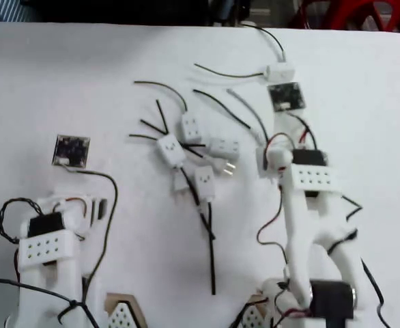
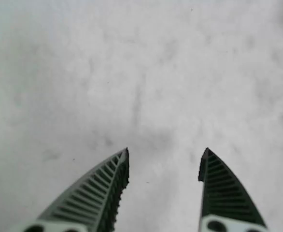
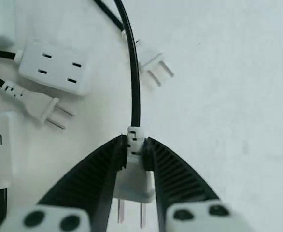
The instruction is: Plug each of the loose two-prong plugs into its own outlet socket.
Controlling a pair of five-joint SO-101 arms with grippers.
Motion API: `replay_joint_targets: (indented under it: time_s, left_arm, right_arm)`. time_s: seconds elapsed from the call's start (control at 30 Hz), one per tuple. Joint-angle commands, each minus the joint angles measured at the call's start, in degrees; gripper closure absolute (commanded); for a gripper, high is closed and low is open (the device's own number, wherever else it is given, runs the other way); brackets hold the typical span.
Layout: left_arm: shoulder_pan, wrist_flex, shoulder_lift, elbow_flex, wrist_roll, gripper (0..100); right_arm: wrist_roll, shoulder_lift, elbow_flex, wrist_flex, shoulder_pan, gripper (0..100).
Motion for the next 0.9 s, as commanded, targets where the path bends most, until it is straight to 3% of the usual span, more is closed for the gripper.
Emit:
replay_joint_targets:
  time_s: [0.0, 0.3, 0.6, 0.87]
  left_arm:
    - [-0.22, -1.23, -1.36, -0.26, 0.26, 76]
    - [-0.22, -1.23, -1.36, -0.26, 0.26, 76]
    - [-0.22, -1.23, -1.36, -0.26, 0.26, 76]
    - [-0.22, -1.23, -1.36, -0.26, 0.26, 76]
  right_arm:
    - [-0.44, 3.03, -0.79, -1.63, -1.98, 86.1]
    - [-0.35, 4.97, -8.88, 11.65, -2.15, 86.0]
    - [10.20, 8.57, -9.49, 11.74, -0.31, 86.1]
    - [11.34, 21.85, -21.45, 15.43, 2.15, 86.1]
